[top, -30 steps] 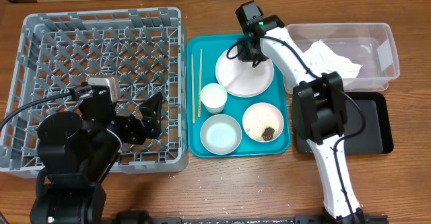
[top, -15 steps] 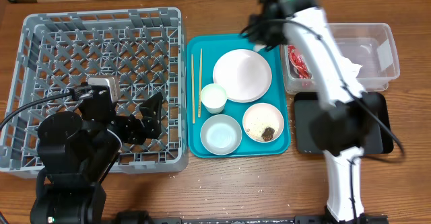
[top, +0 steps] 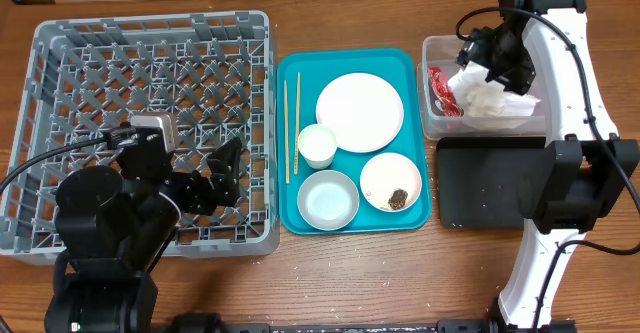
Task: Sort waste into correct bins and load items into the dishwasher
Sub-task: 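Drop the tissue into the clear bin with the right gripper, then grasp the rim of the rice bowl with the right gripper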
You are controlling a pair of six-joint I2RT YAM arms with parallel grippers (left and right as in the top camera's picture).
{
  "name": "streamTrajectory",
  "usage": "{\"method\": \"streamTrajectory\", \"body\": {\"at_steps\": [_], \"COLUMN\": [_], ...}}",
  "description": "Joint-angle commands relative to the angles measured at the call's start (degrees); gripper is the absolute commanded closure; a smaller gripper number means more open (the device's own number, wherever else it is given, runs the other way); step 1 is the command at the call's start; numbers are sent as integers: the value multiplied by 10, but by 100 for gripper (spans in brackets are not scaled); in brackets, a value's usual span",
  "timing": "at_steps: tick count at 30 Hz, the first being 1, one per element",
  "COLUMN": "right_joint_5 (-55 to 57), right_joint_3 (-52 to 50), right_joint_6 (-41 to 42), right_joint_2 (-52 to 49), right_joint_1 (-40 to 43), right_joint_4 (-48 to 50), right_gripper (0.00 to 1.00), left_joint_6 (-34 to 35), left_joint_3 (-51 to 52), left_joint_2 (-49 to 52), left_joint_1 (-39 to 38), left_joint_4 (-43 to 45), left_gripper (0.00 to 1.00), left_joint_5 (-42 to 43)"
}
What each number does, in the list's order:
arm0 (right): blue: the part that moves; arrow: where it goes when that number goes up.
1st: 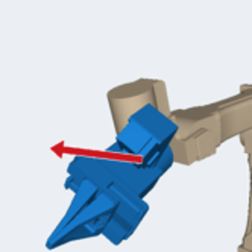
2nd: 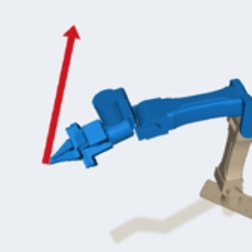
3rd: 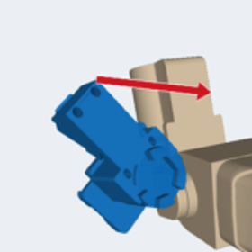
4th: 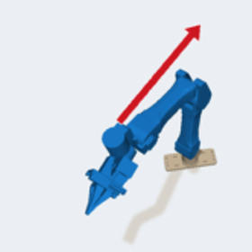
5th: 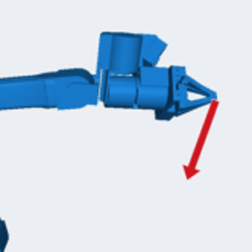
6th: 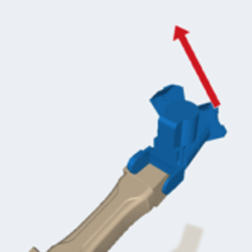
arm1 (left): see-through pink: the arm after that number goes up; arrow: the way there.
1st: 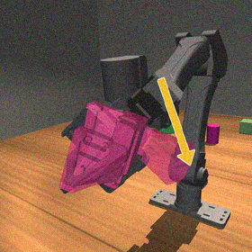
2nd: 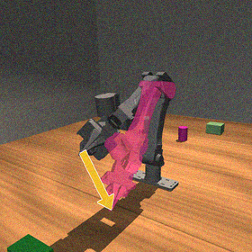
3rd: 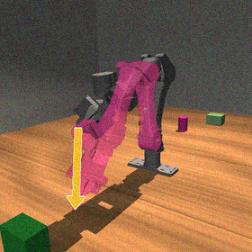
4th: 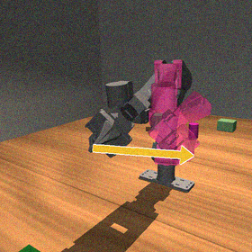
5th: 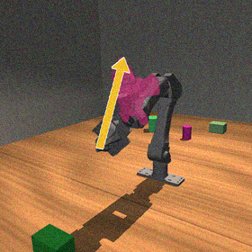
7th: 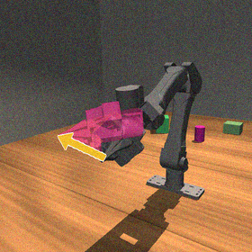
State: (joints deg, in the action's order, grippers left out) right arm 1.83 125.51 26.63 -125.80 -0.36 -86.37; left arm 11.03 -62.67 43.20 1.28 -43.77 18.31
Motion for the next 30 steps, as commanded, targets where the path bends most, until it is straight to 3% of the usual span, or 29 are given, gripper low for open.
{"method": "streamTrajectory", "body": {"at_steps": [1,8,15,22,30], "right_joint_5": [-33,-25,-14,10,-8], "right_joint_3": [42,63,-2,-233,-389], "right_joint_6": [-12,20,75,164,169], "right_joint_2": [29,165,173,173,173], "right_joint_1": [-3,-103,-221,-321,-338], "right_joint_4": [-29,-89,-93,59,184], "right_gripper": [14,16,21,34,44], "left_joint_6": [8,8,8,8,8], "left_joint_3": [-12,-12,-12,-12,-12], "left_joint_2": [-1,-1,-1,-1,-1], "left_joint_1": [6,6,6,6,6], "left_joint_4": [0,0,0,0,0], "left_gripper": [0,0,0,0,0], "left_joint_5": [8,8,8,8,8]}}
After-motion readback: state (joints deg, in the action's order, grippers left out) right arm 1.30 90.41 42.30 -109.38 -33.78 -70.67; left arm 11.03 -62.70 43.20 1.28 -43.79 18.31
